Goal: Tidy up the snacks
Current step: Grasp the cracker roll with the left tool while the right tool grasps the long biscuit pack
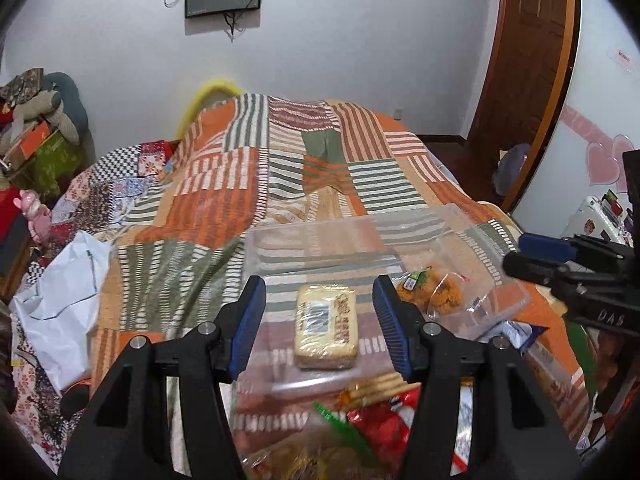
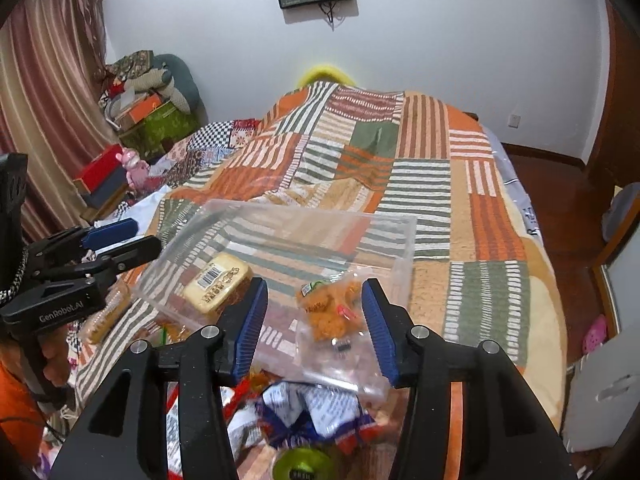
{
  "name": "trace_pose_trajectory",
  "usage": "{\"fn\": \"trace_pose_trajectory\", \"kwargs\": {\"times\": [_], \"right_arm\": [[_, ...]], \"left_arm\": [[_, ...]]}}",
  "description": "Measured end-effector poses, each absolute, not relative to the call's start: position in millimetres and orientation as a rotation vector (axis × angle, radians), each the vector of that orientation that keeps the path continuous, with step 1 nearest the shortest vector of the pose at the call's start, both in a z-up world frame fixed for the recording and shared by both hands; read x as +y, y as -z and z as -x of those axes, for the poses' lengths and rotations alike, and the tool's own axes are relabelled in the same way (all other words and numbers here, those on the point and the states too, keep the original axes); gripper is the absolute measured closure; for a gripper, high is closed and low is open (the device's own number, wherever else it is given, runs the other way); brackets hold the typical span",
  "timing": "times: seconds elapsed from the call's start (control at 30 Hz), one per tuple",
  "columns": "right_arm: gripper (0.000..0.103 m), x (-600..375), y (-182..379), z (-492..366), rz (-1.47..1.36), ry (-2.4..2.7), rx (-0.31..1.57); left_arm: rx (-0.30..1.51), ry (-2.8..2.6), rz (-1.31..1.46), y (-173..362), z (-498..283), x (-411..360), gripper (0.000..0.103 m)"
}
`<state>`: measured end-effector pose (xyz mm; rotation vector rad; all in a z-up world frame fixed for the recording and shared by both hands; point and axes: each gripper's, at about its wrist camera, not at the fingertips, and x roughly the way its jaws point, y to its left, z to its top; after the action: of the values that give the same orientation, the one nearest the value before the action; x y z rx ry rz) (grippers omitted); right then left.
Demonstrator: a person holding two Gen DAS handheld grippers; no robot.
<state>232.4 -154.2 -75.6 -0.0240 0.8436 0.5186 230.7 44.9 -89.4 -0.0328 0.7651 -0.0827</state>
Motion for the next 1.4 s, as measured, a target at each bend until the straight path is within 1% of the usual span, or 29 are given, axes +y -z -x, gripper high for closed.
{"fn": "trace_pose_trajectory", "kwargs": {"times": [0.07,0.17,0.3,0.37,0.5,0.57,0.67,0.83,1.07,1.2,1.33,1.4], "right_arm": [[0.057,-159.9,72.1,-226.6,0.019,-0.512,0.837],[0.057,-168.9,68.2,-217.3,0.013,-0.498,0.827],[0.055,-181.0,67.1,-205.1,0.006,-0.472,0.826],[0.054,-186.4,68.3,-199.3,0.003,-0.455,0.829],[0.053,-195.7,74.4,-187.7,-0.004,-0.426,0.848],[0.053,-200.8,79.3,-183.9,-0.006,-0.409,0.856],[0.053,-207.6,92.0,-178.9,-0.017,-0.378,0.886],[0.052,-221.7,114.2,-171.7,-0.052,-0.336,0.957],[0.052,-232.9,142.1,-162.8,-0.058,-0.301,1.046],[0.052,-234.9,157.8,-161.3,-0.074,-0.299,1.088],[0.05,-231.2,160.2,-162.3,-0.068,-0.294,1.088],[0.049,-225.9,160.8,-161.6,-0.044,-0.304,1.087]], "left_arm": [[0.758,0.07,0.031,85.1,-221.5,50.0,0.046],[0.747,0.045,0.034,80.5,-204.3,60.3,0.041],[0.752,0.022,0.053,78.9,-185.0,77.1,0.04],[0.758,0.004,0.062,80.1,-176.6,88.5,0.039],[0.782,-0.024,0.09,87.5,-162.8,113.1,0.033],[0.802,-0.033,0.102,94.7,-157.1,127.4,0.032],[0.847,-0.05,0.124,110.3,-153.0,147.1,0.032],[0.947,-0.086,0.146,150.8,-154.0,176.0,0.032],[1.046,-0.095,0.168,199.9,-156.9,184.0,0.032],[1.041,-0.111,0.163,212.9,-154.0,182.8,0.032],[1.023,-0.113,0.205,219.2,-150.6,187.3,0.033],[1.026,-0.112,0.227,221.6,-150.1,190.9,0.036]]}}
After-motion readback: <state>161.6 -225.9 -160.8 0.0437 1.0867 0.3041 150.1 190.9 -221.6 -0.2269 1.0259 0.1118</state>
